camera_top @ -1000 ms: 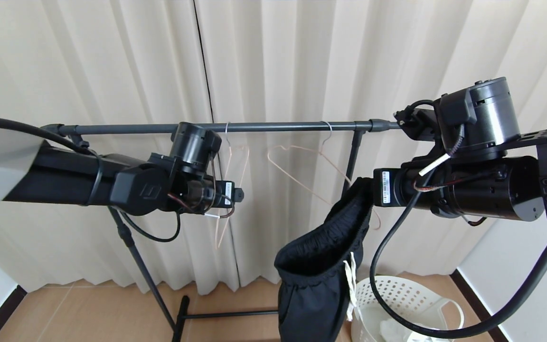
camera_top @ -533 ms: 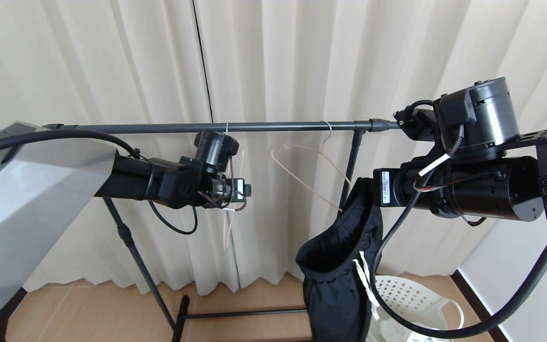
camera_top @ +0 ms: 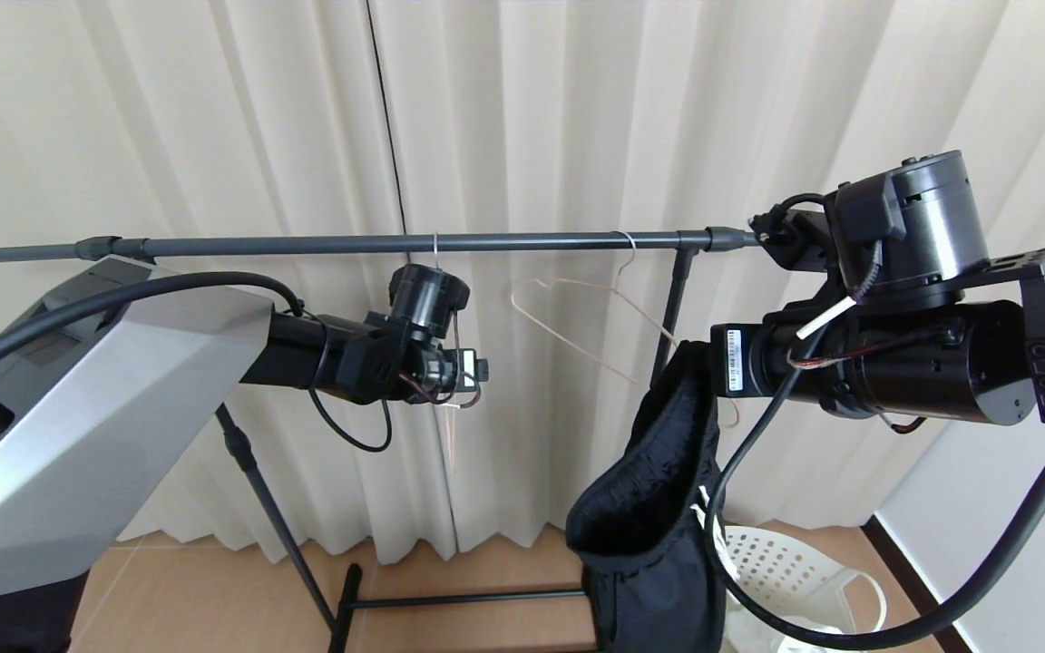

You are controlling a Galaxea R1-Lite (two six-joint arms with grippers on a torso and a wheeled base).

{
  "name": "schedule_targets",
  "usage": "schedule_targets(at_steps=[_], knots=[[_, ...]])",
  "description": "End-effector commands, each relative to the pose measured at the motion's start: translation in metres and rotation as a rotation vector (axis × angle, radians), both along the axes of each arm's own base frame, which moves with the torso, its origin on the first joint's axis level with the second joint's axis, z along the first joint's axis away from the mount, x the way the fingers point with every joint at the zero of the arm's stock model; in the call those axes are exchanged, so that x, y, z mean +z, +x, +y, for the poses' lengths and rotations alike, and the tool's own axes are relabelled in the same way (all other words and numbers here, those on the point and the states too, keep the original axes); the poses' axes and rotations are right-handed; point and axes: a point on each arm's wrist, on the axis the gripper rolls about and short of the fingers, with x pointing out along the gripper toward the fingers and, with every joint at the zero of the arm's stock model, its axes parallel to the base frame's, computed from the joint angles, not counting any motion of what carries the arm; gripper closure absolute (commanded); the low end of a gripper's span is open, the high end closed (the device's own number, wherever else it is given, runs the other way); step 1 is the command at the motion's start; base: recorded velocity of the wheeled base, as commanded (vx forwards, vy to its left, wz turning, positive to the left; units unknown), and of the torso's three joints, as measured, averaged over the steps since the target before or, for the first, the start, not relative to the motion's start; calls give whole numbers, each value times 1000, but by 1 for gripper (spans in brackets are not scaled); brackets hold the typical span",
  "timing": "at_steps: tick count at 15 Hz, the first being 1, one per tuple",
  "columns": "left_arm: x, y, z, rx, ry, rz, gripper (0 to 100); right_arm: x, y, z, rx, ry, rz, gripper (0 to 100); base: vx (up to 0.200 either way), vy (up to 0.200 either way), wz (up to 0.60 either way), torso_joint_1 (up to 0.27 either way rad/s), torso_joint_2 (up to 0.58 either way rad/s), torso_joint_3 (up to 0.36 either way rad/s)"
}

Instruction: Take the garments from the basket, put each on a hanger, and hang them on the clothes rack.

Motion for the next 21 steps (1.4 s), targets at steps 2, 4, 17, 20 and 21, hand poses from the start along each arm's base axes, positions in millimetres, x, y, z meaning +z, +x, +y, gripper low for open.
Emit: schedule_targets(at_steps=[2, 4, 17, 20, 21], knots=[[-1, -1, -1, -3, 3, 3, 100, -1, 0, 0, 0, -2, 2, 100, 0, 0, 0, 0, 0, 0], [-2, -1, -2, -5, 5, 8, 100, 0, 0, 0, -1, -1, 1, 100, 0, 0, 0, 0, 0, 0], [46, -34, -12, -58, 13, -80, 100, 3, -2, -2, -3, 5, -8, 100, 0, 0, 0, 0, 0, 0], [66, -76, -16, -135, 31, -86, 100, 4, -2, -2, -3, 6, -11, 100, 0, 0, 0, 0, 0, 0], [71, -90, -14, -159, 44, -85, 100, 5, -2, -2, -2, 8, -15, 100, 0, 0, 0, 0, 0, 0]])
